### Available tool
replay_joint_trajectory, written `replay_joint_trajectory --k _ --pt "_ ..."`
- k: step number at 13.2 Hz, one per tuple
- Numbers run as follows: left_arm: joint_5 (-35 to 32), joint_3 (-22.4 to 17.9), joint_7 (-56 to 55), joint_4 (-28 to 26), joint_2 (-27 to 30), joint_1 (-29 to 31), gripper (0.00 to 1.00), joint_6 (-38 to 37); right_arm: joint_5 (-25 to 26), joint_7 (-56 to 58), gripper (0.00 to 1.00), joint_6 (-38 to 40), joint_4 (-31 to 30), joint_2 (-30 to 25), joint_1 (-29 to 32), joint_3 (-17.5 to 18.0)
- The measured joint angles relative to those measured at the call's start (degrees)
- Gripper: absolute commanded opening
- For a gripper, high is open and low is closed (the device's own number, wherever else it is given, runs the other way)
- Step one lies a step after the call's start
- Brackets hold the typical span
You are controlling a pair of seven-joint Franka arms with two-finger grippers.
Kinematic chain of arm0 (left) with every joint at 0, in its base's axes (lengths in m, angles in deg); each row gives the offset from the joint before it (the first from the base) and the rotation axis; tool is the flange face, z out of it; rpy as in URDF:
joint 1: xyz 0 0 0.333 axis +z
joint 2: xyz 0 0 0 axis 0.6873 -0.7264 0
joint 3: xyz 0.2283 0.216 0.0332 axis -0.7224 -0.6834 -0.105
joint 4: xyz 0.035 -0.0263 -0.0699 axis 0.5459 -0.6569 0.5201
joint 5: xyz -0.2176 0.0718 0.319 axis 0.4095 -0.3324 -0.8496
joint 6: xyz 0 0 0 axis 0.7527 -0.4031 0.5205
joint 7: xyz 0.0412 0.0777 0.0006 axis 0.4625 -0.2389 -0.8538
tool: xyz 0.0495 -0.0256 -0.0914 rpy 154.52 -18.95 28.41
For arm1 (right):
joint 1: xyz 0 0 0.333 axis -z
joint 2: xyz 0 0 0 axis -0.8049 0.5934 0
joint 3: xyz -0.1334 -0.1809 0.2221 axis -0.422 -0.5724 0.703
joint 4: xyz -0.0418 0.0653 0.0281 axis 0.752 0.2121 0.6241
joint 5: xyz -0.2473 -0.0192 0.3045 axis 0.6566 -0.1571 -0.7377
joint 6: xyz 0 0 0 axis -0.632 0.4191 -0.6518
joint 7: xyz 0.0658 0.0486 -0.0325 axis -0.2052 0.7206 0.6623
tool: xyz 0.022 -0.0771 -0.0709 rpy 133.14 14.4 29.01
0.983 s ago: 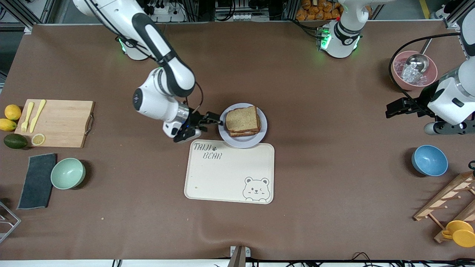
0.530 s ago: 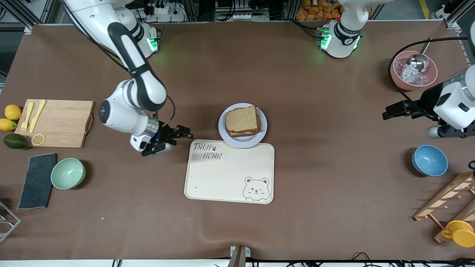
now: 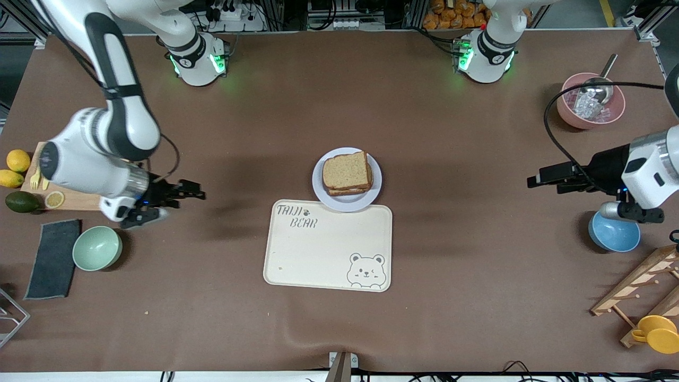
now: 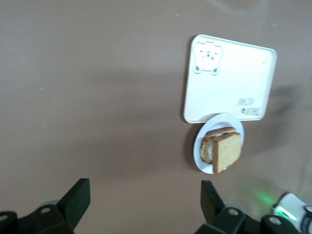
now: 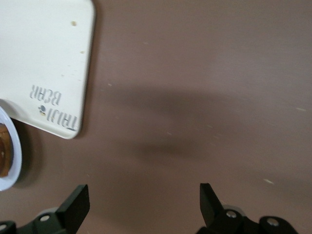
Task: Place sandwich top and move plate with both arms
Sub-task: 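Withdraw the right gripper while the left gripper reaches the plate rim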
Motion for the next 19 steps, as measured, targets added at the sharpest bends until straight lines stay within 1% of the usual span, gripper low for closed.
replay_joint_trajectory --k 2,4,6,7,8,9,10,12,13,15,17,19 --pt "3.6 0.0 3.3 -1.1 -1.9 0.9 1.00 1.8 5.6 -0.6 1.00 10.6 4.9 -1.6 3.7 -1.2" --pt "8.6 0.0 7.8 -4.3 -2.8 1.0 1.00 4.7 11.7 -5.0 1.00 20.6 13.0 -2.5 6.0 -1.2" --pt "14.0 0.2 12.7 -8.0 -3.5 0.8 1.00 6.4 16.9 -8.9 1.00 27.1 20.8 -2.9 8.0 0.5" --pt "16.0 0.5 15.4 -10.0 -4.0 0.7 1.00 7.0 18.6 -10.6 1.00 29.2 22.9 -3.2 9.0 1.6" --pt "18.4 0.6 18.8 -11.9 -4.8 0.6 0.99 7.3 19.8 -12.4 1.00 31.2 24.0 -4.0 11.1 3.8" --pt "21.6 0.6 23.3 -13.9 -6.1 0.7 0.93 7.5 20.7 -15.0 1.00 33.0 24.6 -5.5 14.3 6.8" --pt "25.0 0.6 29.2 -15.8 -7.9 0.7 0.80 7.7 21.1 -17.6 1.00 34.8 24.7 -7.4 17.4 9.6" --pt "28.3 0.9 37.2 -18.0 -11.9 0.4 0.69 7.8 21.8 -20.2 1.00 37.5 24.7 -10.5 20.1 12.9" --pt "28.7 1.4 39.7 -18.4 -13.6 0.1 0.66 7.8 23.0 -20.8 1.00 37.8 24.8 -11.9 20.4 14.3" --pt "30.6 2.3 45.1 -18.7 -17.0 -0.7 0.64 8.0 24.8 -21.7 1.00 38.1 24.8 -14.3 20.5 16.4" --pt "34.1 2.9 48.6 -19.2 -19.6 -1.5 0.64 8.7 25.0 -21.0 1.00 38.0 24.9 -15.0 20.9 16.5" --pt "37.6 3.1 49.9 -19.8 -21.0 -2.6 0.64 10.6 25.0 -18.3 1.00 37.7 24.9 -15.0 22.2 16.5"
